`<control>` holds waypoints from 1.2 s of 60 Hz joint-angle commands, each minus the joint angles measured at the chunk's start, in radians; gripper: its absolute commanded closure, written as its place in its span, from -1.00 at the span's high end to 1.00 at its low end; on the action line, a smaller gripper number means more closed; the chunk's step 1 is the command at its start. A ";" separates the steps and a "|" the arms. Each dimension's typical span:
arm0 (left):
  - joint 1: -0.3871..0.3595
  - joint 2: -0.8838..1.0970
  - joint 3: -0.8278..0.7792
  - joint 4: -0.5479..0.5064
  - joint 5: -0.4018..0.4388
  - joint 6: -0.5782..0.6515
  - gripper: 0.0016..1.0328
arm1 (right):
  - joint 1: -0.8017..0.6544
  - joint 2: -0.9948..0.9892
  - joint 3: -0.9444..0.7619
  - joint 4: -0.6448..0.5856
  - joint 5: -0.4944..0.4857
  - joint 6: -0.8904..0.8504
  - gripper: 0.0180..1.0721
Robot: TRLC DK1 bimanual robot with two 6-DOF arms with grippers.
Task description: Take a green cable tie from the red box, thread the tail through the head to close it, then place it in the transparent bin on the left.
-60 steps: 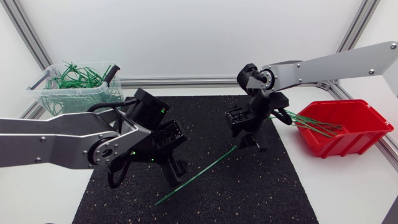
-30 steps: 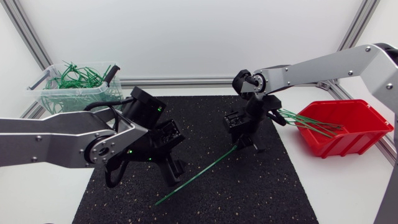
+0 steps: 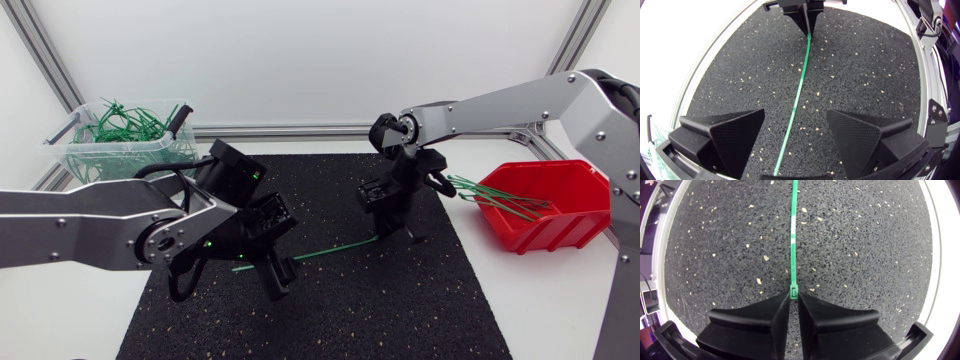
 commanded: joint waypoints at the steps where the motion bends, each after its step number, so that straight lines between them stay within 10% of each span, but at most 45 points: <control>1: 0.007 -0.009 -0.031 0.007 0.006 0.024 0.70 | -0.005 0.014 0.036 -0.051 -0.010 -0.012 -0.89; 18: -0.021 -0.070 -0.086 0.133 -0.002 0.050 0.70 | -0.031 -0.052 0.145 -0.258 -0.085 0.079 -0.89; 34: -0.128 -0.082 -0.176 0.358 -0.198 0.172 0.70 | -0.017 -0.081 0.208 -0.460 -0.136 0.157 -0.89; 72: -0.282 0.016 -0.253 0.703 -0.421 0.319 0.69 | 0.014 -0.171 0.191 -0.497 -0.184 0.377 -0.89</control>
